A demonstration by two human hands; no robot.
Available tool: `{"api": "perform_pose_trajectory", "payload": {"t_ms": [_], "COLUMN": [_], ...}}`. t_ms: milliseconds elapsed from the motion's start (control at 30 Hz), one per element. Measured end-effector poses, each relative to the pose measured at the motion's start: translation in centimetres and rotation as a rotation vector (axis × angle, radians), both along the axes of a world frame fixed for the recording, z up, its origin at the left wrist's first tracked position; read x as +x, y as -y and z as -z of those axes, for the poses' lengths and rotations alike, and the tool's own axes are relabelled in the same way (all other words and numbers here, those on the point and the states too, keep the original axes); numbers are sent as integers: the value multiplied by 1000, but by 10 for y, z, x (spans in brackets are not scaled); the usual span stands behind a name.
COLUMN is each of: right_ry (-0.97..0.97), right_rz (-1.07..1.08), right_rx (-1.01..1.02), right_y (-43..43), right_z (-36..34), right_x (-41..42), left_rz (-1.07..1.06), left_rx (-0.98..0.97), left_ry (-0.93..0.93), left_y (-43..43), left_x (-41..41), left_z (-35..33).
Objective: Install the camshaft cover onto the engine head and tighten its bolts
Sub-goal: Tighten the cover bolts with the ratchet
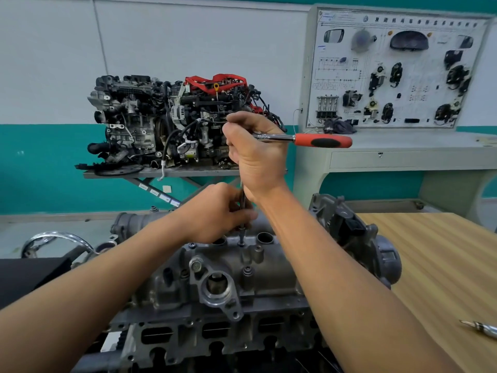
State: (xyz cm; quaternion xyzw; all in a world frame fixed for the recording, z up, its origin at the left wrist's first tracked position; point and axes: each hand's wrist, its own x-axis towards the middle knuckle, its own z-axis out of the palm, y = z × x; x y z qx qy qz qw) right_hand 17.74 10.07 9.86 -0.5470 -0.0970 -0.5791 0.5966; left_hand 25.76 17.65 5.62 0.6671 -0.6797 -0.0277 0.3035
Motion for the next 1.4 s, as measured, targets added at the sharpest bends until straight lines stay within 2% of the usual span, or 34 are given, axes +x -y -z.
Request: {"api": "perform_pose_trajectory", "payload": {"t_ms": [100, 200, 267, 367, 500, 600, 767, 1100, 1400], "right_ry": [-86, -170, -144, -119, -313, -383, -389, -378, -401], "right_rz": [-116, -167, -153, -180, -248, -333, -338, -359, -411], "right_rx": [85, 252, 307, 261, 108, 119, 177, 196, 188], "right_y": [8, 17, 20, 14, -13, -31, -35, -31, -21], "right_z": [-5, -18, -32, -49, -37, -18, -16, -21, -19], "right_x": [-6, -14, -16, -11, 12, 31, 46, 47, 51], "left_rz": [24, 22, 6, 41, -57, -136, -153, -53, -67], "left_rx": [64, 13, -40, 20, 160, 210, 133, 98, 90], "left_ry": [73, -4, -65, -105, 97, 169, 49, -101, -85], "left_y": [-2, 2, 4, -4, -31, -48, -57, -54, -50], "left_x": [6, 6, 5, 14, 44, 57, 64, 69, 67], "left_z": [10, 11, 2, -20, -35, -23, -10, -4, -2]}}
